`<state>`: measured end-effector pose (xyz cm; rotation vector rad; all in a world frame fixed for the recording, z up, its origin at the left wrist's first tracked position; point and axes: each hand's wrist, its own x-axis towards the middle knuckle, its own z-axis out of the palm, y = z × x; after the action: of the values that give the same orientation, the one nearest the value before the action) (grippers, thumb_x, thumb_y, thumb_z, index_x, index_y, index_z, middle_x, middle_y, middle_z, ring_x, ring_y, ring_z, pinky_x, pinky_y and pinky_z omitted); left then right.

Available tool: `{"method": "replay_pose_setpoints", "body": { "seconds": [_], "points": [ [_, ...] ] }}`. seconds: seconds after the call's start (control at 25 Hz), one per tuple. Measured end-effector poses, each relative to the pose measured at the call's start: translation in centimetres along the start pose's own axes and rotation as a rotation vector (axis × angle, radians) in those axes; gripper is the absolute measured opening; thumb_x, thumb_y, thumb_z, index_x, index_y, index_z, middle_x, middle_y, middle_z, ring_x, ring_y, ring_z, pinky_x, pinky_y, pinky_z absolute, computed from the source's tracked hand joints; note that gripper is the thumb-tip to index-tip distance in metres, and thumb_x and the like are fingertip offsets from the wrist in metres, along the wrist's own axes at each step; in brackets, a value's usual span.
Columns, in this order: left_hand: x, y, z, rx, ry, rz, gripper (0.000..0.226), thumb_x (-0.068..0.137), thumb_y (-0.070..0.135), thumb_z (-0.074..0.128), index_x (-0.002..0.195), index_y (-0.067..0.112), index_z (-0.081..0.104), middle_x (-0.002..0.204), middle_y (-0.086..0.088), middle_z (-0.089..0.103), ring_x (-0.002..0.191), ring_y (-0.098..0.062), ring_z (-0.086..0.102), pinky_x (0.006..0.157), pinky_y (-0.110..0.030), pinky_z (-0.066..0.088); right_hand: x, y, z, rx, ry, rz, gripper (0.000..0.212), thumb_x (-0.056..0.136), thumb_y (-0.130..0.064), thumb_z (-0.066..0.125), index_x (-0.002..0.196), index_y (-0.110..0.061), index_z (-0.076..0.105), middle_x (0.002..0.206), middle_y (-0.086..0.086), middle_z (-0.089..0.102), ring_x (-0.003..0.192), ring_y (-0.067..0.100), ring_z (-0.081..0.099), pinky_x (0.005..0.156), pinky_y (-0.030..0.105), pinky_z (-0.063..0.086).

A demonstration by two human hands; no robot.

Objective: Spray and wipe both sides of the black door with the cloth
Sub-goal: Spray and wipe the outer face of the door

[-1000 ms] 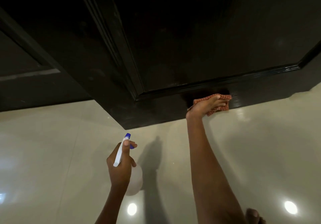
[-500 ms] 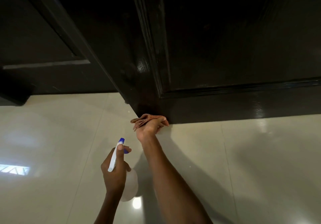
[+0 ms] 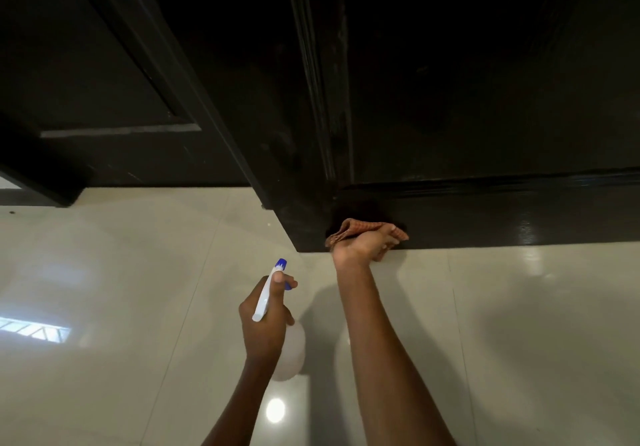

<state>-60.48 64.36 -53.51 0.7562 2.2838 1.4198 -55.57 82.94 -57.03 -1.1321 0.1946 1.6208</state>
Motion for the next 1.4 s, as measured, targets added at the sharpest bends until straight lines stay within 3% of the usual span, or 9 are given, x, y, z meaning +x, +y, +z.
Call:
{"method": "replay_pose_setpoints", "body": {
  "seconds": [0.04,0.16,0.32,0.44,0.56,0.76,0.96,1.12,1.4],
  "points": [
    [0.1,0.1,-0.1,-0.007,0.011,-0.009,0.058,0.095,0.068,0.033,0.080,0.028,0.071,0.058,0.000,0.061,0.047,-0.015,0.056,0.061,-0.031,0.053,-0.1,-0.2,-0.4,-0.045,-0.105,-0.150,0.068,0.105,-0.061,0.031,0.161,-0.041,0.000,0.170,0.002,0.011,0.153,0.031,0.026,0.125,0.052,0.019],
    [0.5,0.6,-0.9,-0.029,0.046,-0.048,0.057,0.094,0.065,0.034,0.082,0.025,0.072,0.057,0.003,0.060,0.048,-0.012,0.056,0.060,-0.028,0.051,-1.5,2.3,-2.0,-0.890,-0.139,-0.754,0.077,0.102,-0.065,0.027,0.153,-0.045,-0.028,0.167,-0.008,-0.025,0.157,0.026,-0.007,0.127,0.048,0.008],
    [1.4,1.9,-2.7,-0.086,0.101,-0.005,0.057,0.094,0.061,0.035,0.083,0.020,0.073,0.058,-0.004,0.059,0.046,-0.011,0.053,0.052,-0.012,0.047,3.5,4.9,-6.0,-1.913,-0.641,-1.679,0.080,0.106,-0.035,0.047,0.162,-0.028,-0.009,0.171,0.009,-0.004,0.154,0.042,-0.011,0.122,0.056,-0.004],
    [2.1,2.7,-3.6,-0.117,0.115,0.019,0.057,0.094,0.060,0.036,0.084,0.017,0.073,0.061,-0.007,0.061,0.046,-0.011,0.054,0.051,-0.009,0.045,4.7,1.5,-3.6,-2.131,-0.984,-1.963,0.087,0.097,-0.016,0.055,0.161,-0.031,-0.002,0.169,0.003,0.003,0.152,0.029,-0.018,0.118,0.047,-0.029],
    [2.2,4.5,-4.0,-0.137,0.134,0.025,0.057,0.092,0.059,0.036,0.084,0.016,0.073,0.062,-0.007,0.061,0.049,-0.009,0.055,0.051,-0.007,0.044,3.3,-1.2,-0.4,-2.275,-1.258,-2.138,0.076,0.103,-0.021,0.045,0.161,-0.027,-0.003,0.164,0.005,-0.010,0.150,0.023,-0.019,0.112,0.042,-0.037],
    [3.0,10.3,-5.5,-0.169,0.142,0.053,0.054,0.086,0.059,0.041,0.088,0.015,0.072,0.065,-0.007,0.064,0.056,-0.019,0.058,0.050,-0.006,0.044,-5.5,-5.1,8.4,-1.998,-1.133,-2.335,0.080,0.102,-0.040,0.049,0.163,-0.031,-0.002,0.170,0.004,-0.003,0.156,0.026,-0.006,0.123,0.043,-0.021],
    [3.6,18.7,-8.9,-0.318,0.134,0.165,0.040,0.083,0.051,0.048,0.082,0.017,0.069,0.061,-0.003,0.062,0.053,-0.017,0.058,0.047,-0.009,0.045,-16.3,-14.3,16.0,-1.526,-0.653,-2.514,0.064,0.106,-0.051,0.040,0.163,-0.032,0.019,0.171,0.004,0.005,0.157,0.031,-0.004,0.127,0.050,-0.005],
    [3.3,25.9,-10.9,-0.372,0.040,0.339,0.041,0.086,0.051,0.050,0.083,0.018,0.073,0.073,0.004,0.072,0.056,-0.016,0.062,0.049,-0.017,0.048,-18.8,-20.8,17.2,-1.352,-0.341,-2.458,0.071,0.106,-0.052,0.043,0.164,-0.025,0.014,0.172,0.001,-0.007,0.155,0.040,0.000,0.125,0.059,0.000],
    [1.8,34.4,-11.8,-0.458,0.002,0.437,0.054,0.083,0.058,0.047,0.081,0.011,0.072,0.072,-0.004,0.072,0.046,-0.018,0.059,0.048,-0.019,0.051,-20.4,-28.3,18.5,-1.143,-0.262,-2.302,0.063,0.108,-0.039,0.038,0.164,-0.026,0.012,0.172,0.002,-0.001,0.152,0.051,0.011,0.120,0.071,0.011]
  ]
}}
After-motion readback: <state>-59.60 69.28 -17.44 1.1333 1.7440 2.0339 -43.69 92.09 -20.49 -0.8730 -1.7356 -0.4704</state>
